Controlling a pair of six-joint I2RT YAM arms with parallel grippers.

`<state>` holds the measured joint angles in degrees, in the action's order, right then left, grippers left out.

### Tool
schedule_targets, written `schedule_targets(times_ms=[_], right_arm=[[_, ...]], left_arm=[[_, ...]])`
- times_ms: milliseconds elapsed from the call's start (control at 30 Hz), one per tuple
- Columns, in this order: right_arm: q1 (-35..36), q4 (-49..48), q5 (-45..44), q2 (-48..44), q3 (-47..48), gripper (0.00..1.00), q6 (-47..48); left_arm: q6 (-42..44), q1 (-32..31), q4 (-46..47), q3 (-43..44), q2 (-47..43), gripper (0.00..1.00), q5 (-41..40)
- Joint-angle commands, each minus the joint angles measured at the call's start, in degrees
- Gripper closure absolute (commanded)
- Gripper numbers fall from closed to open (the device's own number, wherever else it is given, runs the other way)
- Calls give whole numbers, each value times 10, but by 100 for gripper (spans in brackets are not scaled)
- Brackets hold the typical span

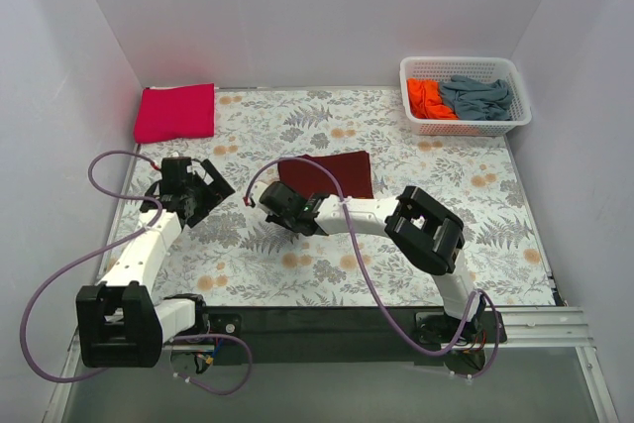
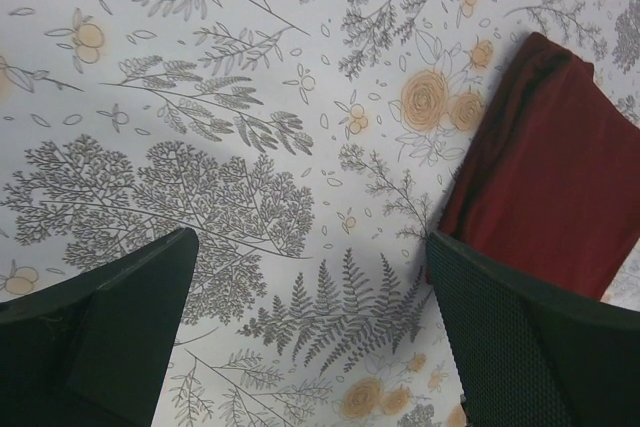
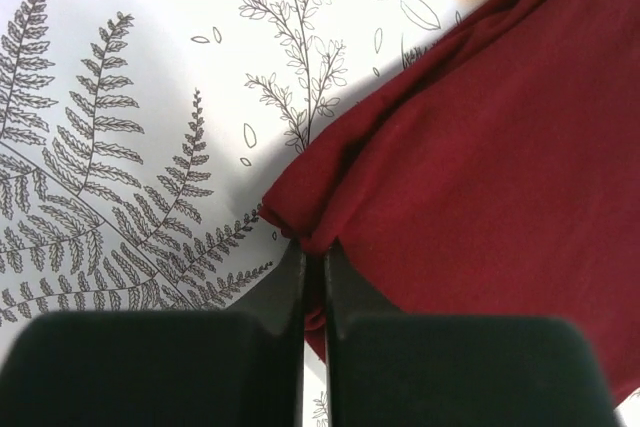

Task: Fold and stack the t-shirts
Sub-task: Neatly place the folded tshirt to the corner

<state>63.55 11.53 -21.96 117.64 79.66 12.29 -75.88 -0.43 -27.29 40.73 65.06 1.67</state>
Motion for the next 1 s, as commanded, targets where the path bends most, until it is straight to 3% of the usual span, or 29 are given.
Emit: schedule_targets(times_ms=[0,233,333,700,833,967], right_arm=[[-2,10,4,-2,6,99,13],[-22,-44,72,-102,-33,99,-9],[-36,-58,94,-132,-47,99,-17],[-64,-91,133,-150,-86,99,-46],[-73,-100,147,-154,-93,99,-53],[-76,-108,154,-157,-99,99,-60]], left_arm=[[-3,3,19,-6,19,2,74],[-94,0,128,-21,80,2,230],[-131,-20,165,-2,118,2,248],[-222,-120,270,37,251,2,243],[-257,-137,350,31,287,2,239],[-265,-160,353,37,328,2,212]])
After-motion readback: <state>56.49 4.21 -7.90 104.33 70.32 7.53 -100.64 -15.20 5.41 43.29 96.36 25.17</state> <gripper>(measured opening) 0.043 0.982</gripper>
